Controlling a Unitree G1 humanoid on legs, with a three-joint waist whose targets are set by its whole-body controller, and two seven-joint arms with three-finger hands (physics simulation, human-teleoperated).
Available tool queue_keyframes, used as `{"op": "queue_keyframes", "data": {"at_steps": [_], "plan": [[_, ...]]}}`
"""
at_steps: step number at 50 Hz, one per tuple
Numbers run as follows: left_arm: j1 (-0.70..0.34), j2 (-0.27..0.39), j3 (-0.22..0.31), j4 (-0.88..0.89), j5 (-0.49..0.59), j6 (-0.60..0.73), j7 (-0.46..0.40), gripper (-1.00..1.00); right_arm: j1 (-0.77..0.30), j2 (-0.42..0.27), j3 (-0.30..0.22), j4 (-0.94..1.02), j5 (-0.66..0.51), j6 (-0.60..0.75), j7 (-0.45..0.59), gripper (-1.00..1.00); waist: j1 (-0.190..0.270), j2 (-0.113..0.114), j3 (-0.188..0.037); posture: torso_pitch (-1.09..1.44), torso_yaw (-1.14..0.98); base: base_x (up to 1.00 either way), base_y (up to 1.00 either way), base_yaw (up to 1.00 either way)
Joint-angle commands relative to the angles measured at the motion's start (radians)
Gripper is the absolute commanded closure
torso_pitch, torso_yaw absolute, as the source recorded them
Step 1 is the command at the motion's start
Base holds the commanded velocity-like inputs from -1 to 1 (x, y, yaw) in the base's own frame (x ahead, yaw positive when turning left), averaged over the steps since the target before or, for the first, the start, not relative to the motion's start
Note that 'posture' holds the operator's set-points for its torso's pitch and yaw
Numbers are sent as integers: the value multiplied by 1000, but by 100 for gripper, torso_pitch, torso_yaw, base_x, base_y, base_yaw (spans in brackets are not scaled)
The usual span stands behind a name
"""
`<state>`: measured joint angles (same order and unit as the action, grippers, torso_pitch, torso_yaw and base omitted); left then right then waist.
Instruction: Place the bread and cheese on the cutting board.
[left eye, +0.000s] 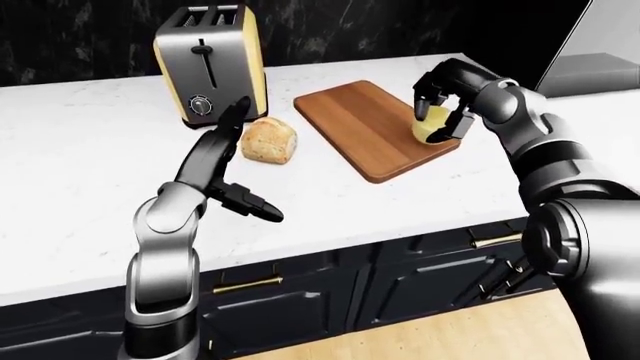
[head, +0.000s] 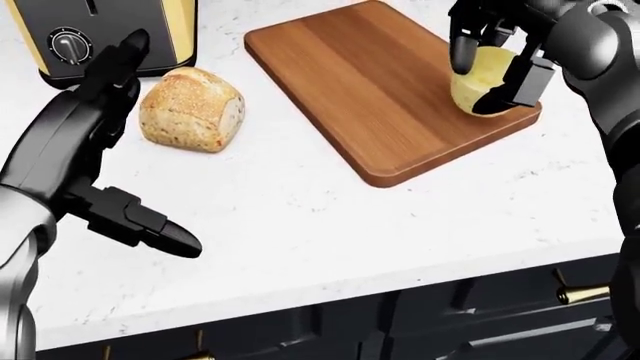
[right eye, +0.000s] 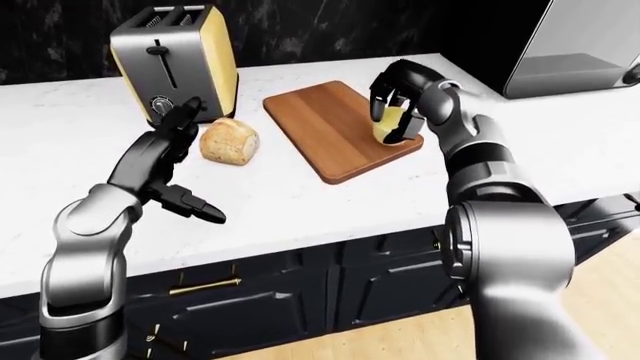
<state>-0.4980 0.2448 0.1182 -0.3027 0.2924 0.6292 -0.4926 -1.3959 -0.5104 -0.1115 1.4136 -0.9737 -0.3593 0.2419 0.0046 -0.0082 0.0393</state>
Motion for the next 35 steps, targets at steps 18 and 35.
{"op": "queue_keyframes", "data": {"at_steps": [18, 35], "plan": [[-22, 6, 9, -32, 2, -33, 8, -100, -22, -13, -7, -46, 19, -5, -20, -100, 1, -2, -33, 0, 0, 0, 0, 0], [-235, 41, 37, 101, -17, -9, 66, -100, -120, -57, -109, -132, 354, -31, 166, -100, 1, -3, -29, 0, 0, 0, 0, 0]]}}
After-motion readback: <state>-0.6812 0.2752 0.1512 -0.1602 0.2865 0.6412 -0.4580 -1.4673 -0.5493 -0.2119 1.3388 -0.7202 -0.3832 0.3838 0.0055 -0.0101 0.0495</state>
